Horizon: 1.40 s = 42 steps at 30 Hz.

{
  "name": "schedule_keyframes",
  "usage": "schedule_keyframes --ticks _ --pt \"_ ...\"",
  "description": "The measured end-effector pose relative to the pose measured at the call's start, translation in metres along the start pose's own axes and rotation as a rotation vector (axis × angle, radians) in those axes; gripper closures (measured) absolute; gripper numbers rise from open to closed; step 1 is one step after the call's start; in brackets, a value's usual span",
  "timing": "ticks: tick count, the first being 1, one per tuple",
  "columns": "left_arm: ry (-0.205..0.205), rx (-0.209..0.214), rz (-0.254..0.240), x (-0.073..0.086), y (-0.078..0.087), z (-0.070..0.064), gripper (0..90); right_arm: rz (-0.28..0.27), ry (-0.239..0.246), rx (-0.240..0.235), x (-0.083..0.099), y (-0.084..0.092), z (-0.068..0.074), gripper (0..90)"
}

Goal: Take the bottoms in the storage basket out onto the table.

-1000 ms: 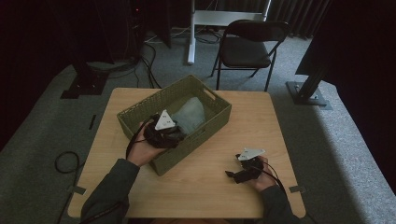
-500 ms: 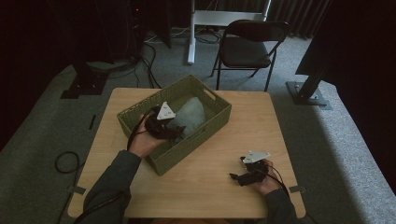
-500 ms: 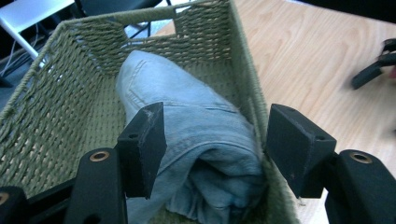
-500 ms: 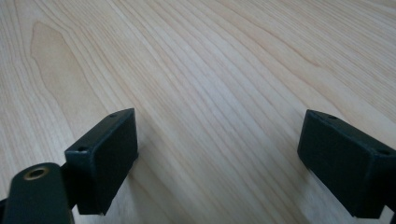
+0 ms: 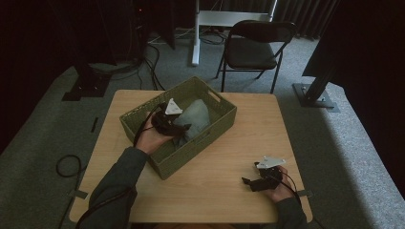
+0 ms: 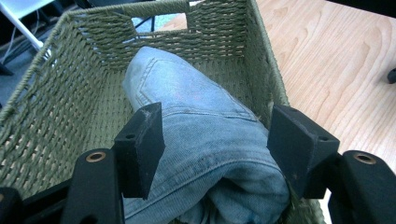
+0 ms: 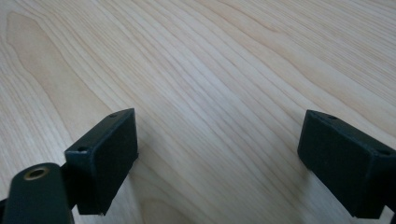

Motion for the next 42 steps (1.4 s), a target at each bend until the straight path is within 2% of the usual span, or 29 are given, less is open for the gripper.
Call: schedule_keyframes --ticks 3,7,12,17,22,29,34,35,37,39,42 --pt "0.002 0.008 0.016 0.000 -0.007 0.001 35.7 -0.001 -0.010 0.007 0.002 0.002 -0.001 12.2" --pt "0.027 0.010 0.035 0.001 -0.016 0.002 33.0 -0.002 -0.012 0.009 0.002 0.002 -0.001 12.2" --pt "0.044 0.005 0.081 0.003 -0.027 0.004 28.3 -0.003 -0.013 0.009 0.002 0.002 -0.001 12.2" --pt "0.075 0.029 0.113 0.009 -0.035 0.004 24.7 -0.003 -0.013 0.009 0.002 0.002 -0.001 12.2" --pt "0.087 0.025 0.140 0.013 -0.039 0.005 18.6 -0.003 -0.013 0.009 0.002 0.002 -0.001 12.2" --pt "0.151 0.036 0.164 0.019 -0.044 0.012 13.1 -0.003 -0.013 0.010 0.002 0.002 -0.001 12.2" --pt "0.155 0.051 0.186 0.020 -0.048 0.012 11.7 -0.003 -0.013 0.009 0.002 0.002 -0.001 12.2" --pt "0.161 0.068 0.195 0.021 -0.048 0.012 15.5 -0.003 -0.012 0.009 0.002 0.002 -0.001 12.2" --pt "0.166 0.074 0.219 0.021 -0.049 0.012 27.8 -0.002 -0.013 0.009 0.002 0.002 -0.001 12.2" --pt "0.163 0.103 0.236 0.021 -0.049 0.012 45.4 -0.003 -0.013 0.009 0.002 0.002 -0.001 12.2" --pt "0.156 0.101 0.238 0.019 -0.049 0.011 66.6 -0.003 -0.013 0.009 0.002 0.002 -0.001 12.2"
Point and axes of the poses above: each handheld gripper's, and its own axes: y roughly backward along the jaws, x roughly out of its underside, z roughly to its left, the point moved 2 cm from there along -y, roughly forward along the jaws, and after that the axes turned 3 degrees about -y, right-handed, at the moved point
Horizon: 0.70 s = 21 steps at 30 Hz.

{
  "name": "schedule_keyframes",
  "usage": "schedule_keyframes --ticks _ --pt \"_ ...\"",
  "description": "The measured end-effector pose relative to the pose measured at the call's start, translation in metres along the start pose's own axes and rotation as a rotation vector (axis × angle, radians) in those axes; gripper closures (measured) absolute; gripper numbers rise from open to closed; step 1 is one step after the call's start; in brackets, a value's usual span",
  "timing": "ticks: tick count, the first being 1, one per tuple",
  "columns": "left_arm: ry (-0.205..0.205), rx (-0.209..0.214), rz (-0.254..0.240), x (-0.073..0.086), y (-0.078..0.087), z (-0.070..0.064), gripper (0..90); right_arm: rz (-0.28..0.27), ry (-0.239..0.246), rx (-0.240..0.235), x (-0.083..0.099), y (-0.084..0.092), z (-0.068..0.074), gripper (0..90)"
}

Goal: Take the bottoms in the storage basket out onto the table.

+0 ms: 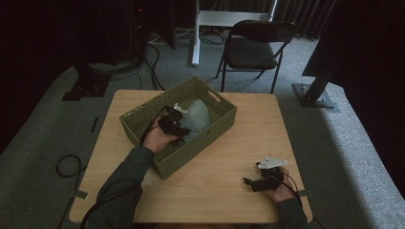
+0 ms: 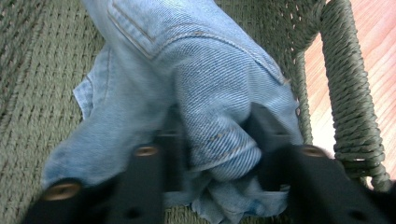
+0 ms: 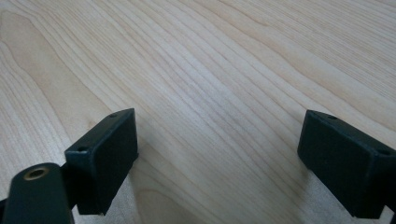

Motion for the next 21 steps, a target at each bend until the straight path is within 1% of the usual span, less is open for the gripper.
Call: schedule_keyframes --ticks 1,4,6,11,14,16,17,21 --pt "0.000 -0.002 -0.002 -0.001 0.000 0.000 70.1 0.000 0.000 0.000 0.000 0.000 0.000 12.2" --pt "0.002 -0.010 -0.008 -0.002 0.001 0.000 74.0 0.000 0.000 0.000 0.000 0.000 0.000 12.2" --pt "0.004 -0.014 -0.026 -0.002 0.003 -0.001 74.8 0.000 -0.001 0.001 0.000 0.000 0.000 12.2" --pt "0.011 -0.003 -0.061 -0.003 0.008 0.002 75.7 0.000 -0.005 0.003 0.001 0.001 -0.001 12.2" --pt "0.003 -0.014 -0.083 -0.005 0.012 0.001 76.3 0.001 -0.005 0.004 0.001 0.001 -0.001 12.2" --pt "0.004 -0.019 -0.091 -0.005 0.013 0.001 76.9 0.001 -0.005 0.004 0.001 0.001 -0.001 12.3" --pt "0.003 -0.029 -0.104 -0.007 0.016 0.000 76.9 0.001 -0.004 0.004 0.001 0.002 -0.001 12.2" --pt "0.004 -0.039 -0.122 -0.009 0.020 0.000 78.2 -0.003 -0.004 0.004 0.002 0.003 -0.001 13.8"
Point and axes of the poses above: each handheld gripper's, and its own axes: y roughly backward along the jaws, x roughly out of its underside, z roughly to its left, the point moved 2 cm from there along -y, roughly forward along the jaws, and after that the axes turned 3 degrees about -y, right-handed, at the moved point
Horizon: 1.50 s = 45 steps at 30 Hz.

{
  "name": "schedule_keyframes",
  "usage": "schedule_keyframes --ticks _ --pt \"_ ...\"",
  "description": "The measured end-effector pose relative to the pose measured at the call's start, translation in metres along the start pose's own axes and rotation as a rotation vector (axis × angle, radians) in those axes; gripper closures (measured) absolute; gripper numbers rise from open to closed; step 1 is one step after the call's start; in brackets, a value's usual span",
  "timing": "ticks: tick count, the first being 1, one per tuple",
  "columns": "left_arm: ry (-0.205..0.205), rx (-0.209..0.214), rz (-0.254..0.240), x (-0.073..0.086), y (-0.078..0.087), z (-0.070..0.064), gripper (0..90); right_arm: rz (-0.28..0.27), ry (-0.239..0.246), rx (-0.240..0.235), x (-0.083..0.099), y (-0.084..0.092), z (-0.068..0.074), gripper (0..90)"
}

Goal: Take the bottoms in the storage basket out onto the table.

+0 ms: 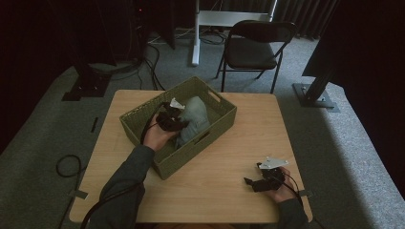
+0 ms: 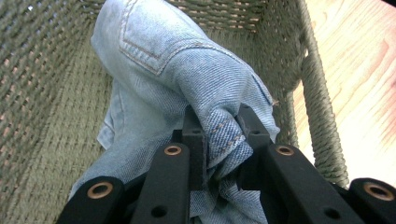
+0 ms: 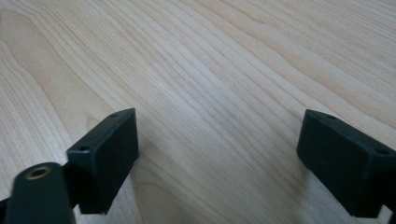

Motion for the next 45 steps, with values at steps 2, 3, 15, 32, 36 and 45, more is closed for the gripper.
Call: schedule_keyframes --ticks 2,3,15,32,36,45 --pt "-0.002 -0.005 -0.004 -0.001 0.002 0.000 78.4 0.000 -0.002 0.000 0.000 0.001 0.000 13.9" --pt "-0.005 -0.006 -0.006 -0.001 0.003 0.000 78.7 -0.001 -0.002 0.003 0.001 0.002 -0.001 14.0" --pt "-0.010 -0.014 -0.040 -0.009 0.016 0.006 79.3 0.003 -0.021 0.022 0.005 0.008 -0.003 18.8" --pt "-0.050 -0.023 -0.074 -0.029 0.034 0.005 79.2 0.002 -0.047 0.073 0.016 0.021 -0.006 21.0" --pt "-0.058 -0.031 -0.089 -0.036 0.041 0.006 79.2 -0.002 -0.058 0.077 0.018 0.023 -0.007 21.0" --pt "-0.061 -0.026 -0.116 -0.051 0.053 0.010 79.2 -0.010 -0.070 0.073 0.020 0.023 -0.009 20.9"
Point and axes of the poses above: each handheld gripper's, and its own axes: y roughly backward along the jaws, x roughly out of its underside, z roughly to its left, the point moved 2 cm from there along -y, roughly forward along the jaws, and after that the axes turned 3 degrees about -y, right-handed, at the moved point
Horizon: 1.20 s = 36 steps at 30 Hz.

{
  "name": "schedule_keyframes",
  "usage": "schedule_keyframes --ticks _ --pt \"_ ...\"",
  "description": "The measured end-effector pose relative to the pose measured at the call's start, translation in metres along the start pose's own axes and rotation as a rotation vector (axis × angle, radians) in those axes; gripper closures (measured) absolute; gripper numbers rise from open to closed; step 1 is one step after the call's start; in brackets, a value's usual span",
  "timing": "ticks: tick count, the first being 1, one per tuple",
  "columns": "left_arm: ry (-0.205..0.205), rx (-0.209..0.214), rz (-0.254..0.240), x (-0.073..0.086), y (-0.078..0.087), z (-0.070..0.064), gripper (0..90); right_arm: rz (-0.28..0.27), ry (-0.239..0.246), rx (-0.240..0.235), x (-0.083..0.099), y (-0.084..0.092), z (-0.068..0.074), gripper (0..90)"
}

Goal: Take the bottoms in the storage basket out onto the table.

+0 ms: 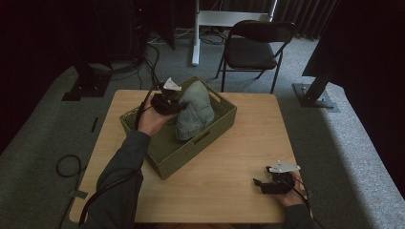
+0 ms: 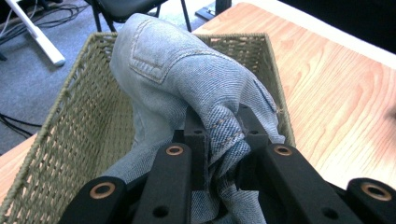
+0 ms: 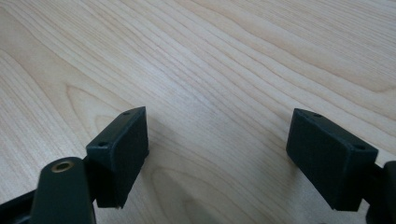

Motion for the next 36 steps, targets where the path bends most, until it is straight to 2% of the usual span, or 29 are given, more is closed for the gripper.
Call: schedule_keyframes --ticks 13,24,36 --pt "-0.030 0.003 -0.030 -0.025 0.013 -0.005 79.2 -0.010 -0.002 0.002 0.000 -0.001 -0.001 20.5" --pt "-0.058 0.024 -0.063 -0.045 0.019 -0.017 79.2 -0.010 -0.003 0.004 0.000 -0.001 -0.001 20.5" --pt "-0.093 0.081 -0.101 -0.063 0.013 -0.044 79.2 -0.009 -0.004 0.004 0.000 -0.001 -0.001 20.5"
Point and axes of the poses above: each handheld gripper's, and its own axes: y roughly backward along the jaws, x roughly out of its underside, z roughly to its left, the point moved 2 cm from there along -y, roughly forward along the jaws, and after that the axes turned 3 degrees about -y, right-handed, at the moved point
